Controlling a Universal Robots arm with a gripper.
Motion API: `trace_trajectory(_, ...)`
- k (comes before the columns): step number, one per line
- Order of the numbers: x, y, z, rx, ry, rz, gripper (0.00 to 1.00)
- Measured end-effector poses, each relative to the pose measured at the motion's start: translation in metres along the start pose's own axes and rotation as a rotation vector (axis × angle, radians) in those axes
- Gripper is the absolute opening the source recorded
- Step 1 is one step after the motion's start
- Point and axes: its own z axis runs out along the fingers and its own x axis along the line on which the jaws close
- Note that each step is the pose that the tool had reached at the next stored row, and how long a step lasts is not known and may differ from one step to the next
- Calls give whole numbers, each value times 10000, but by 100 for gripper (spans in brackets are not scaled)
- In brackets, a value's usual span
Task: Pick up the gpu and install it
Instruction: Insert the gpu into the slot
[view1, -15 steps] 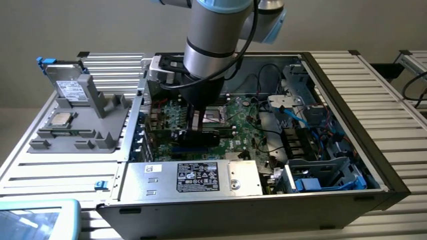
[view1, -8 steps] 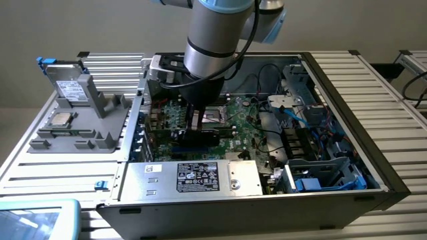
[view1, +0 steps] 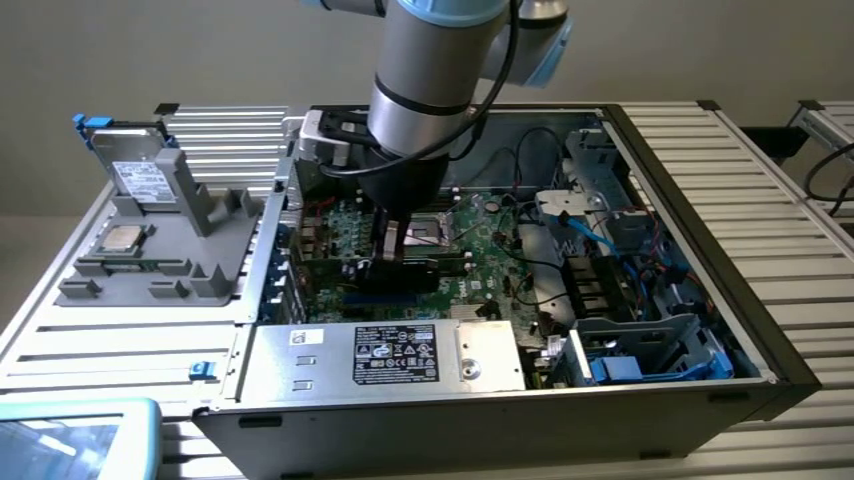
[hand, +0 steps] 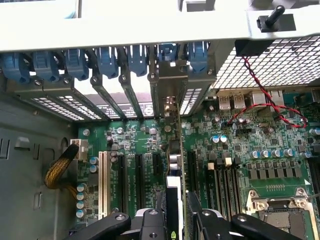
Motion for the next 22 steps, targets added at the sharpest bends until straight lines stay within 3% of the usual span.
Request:
trace_trajectory(13, 29, -29, 0, -3, -10, 33, 28)
trace_trajectory(22, 43, -33, 15, -68, -12, 33, 28)
